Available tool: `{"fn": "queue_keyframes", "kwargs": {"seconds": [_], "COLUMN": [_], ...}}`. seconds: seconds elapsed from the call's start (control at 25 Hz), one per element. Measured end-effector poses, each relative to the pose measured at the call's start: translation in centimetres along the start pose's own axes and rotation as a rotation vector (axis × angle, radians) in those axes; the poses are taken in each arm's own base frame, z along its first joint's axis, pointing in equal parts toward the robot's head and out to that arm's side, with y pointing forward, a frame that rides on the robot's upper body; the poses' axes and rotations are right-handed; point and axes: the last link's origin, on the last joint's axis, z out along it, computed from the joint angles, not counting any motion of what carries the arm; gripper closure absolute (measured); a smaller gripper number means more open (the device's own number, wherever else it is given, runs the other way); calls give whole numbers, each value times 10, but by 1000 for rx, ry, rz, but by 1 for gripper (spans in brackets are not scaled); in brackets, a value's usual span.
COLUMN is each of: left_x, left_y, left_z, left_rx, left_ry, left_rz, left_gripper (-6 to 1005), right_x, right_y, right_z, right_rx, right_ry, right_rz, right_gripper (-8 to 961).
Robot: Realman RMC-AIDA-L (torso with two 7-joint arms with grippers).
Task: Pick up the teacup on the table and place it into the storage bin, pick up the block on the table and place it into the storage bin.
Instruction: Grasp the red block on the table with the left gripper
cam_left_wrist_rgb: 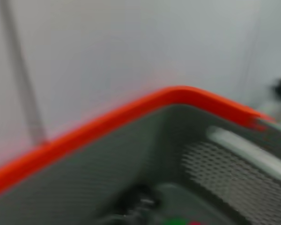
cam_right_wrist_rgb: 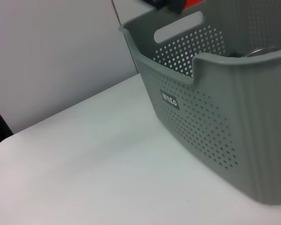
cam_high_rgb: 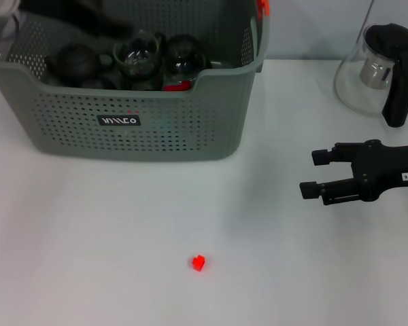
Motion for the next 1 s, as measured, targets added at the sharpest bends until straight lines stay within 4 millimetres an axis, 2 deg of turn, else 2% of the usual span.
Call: {"fn": "queue_keyframes", "kwargs": {"seconds": [0.16, 0.36, 0.44, 0.56, 1.0], "left_x": [-12, -43, -55, -62, -63], "left_y": [45, 105, 127, 144, 182], "left_z": [-5, -1, 6, 17, 76], "left_rx": [-200, -384, -441, -470, -505], "left_ry": [-64, -217, -275, -328, -516], "left_rz": [114, 369, 476, 585, 956], "left_gripper": [270, 59, 53, 43, 47], "right_x": [1, 2, 2, 3, 4], "right_y": [0, -2, -3, -3, -3], "right_z": [0, -2, -2, -1, 0], "right_rx": [4, 17, 22, 23, 24], "right_ry": [-4, -4, -5, -5, -6], "right_rz": [10, 17, 19, 25, 37], "right_gripper": [25, 25, 25, 25, 25]}}
